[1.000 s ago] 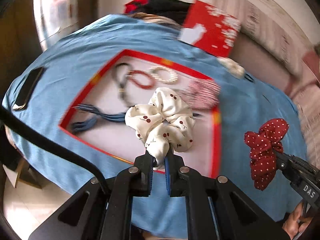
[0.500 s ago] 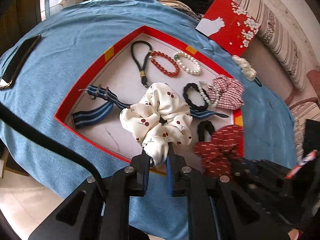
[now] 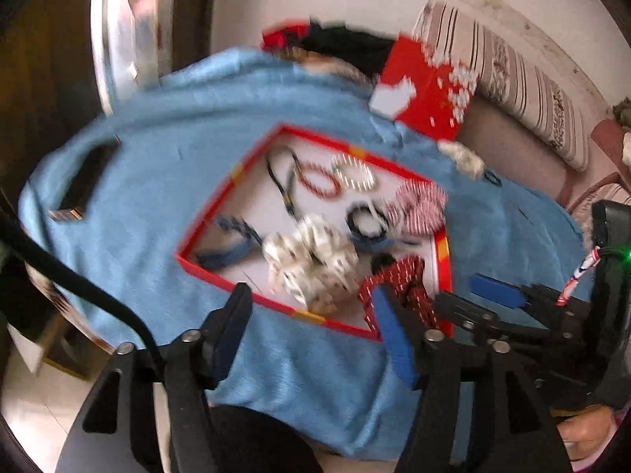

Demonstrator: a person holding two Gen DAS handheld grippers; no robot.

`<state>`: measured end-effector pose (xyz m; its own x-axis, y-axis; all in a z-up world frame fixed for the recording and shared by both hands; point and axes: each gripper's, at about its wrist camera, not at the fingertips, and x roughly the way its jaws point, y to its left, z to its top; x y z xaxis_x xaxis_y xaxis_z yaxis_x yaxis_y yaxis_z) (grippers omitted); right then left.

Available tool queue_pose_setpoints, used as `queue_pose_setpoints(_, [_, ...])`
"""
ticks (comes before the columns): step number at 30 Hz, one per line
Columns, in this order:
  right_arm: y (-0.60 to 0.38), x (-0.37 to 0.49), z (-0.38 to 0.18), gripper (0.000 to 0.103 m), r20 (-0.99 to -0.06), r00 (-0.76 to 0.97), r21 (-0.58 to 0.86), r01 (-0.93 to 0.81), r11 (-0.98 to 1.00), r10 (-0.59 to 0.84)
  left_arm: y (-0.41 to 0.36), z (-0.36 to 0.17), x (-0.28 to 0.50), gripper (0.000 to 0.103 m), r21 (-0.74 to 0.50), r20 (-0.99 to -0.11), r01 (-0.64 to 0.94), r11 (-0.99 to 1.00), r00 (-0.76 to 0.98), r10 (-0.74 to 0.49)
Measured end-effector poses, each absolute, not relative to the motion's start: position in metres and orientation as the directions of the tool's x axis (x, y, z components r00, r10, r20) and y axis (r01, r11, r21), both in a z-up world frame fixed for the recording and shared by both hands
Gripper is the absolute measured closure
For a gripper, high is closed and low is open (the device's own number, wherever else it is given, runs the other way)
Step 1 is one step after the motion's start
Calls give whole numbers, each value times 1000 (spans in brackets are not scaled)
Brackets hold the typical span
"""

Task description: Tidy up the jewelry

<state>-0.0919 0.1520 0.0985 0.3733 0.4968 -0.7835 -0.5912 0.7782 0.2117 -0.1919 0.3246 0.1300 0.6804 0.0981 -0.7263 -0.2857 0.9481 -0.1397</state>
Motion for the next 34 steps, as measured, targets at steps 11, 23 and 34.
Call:
queue_pose_setpoints(11, [80,-119,104,38,-758,457,247,-459,853,466,287,200,-251,0,35,-368,-467,884,816,446])
queue_pose_setpoints(23, [73,-137,95,36,-778,488,159,-457,875,396,265,146,-225,0,0,-663,-411,911,682,308])
queue_pose_setpoints(34, [95,-145,92,36,-783,478,128,-504,854,399,274,135,-221,0,8,-698,-444,896,639,323])
